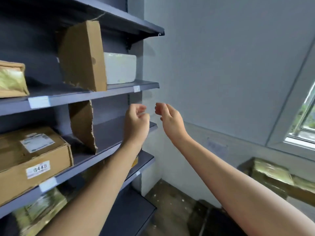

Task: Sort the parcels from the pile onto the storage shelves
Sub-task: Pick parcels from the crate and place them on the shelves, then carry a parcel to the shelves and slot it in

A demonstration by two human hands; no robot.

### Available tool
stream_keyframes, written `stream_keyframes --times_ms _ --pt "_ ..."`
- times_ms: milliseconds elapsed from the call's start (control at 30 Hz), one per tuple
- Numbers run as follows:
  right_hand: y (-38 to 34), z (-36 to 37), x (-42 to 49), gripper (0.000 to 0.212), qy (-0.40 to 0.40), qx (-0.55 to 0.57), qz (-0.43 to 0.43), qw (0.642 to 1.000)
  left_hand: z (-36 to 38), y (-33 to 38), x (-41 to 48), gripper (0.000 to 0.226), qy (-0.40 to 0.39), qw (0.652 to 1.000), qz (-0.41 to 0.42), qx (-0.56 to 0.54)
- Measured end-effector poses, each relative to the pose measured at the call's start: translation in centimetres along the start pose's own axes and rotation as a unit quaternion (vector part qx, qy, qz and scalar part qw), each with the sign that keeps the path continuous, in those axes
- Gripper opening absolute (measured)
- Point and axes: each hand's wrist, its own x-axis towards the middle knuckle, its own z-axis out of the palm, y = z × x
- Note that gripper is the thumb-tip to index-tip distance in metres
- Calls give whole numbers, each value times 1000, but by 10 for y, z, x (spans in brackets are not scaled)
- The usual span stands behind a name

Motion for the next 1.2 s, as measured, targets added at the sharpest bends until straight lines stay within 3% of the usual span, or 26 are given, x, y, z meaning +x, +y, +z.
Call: stream_keyframes --times_ms 367,600,833,1200 --pt "121 -277 -50 22 106 -17 89 990 260 10 -131 21 -151 982 -80 -84" --pt "203 -437 -86 32 142 -91 150 974 412 6 -234 21 -241 953 -156 -95" --pt "274 -517 -78 33 187 -95 208 955 505 -14 -250 20 -281 940 -182 -64" --pt "404 -598 -13 23 251 -118 310 909 670 -112 -201 21 -357 896 -261 -29"
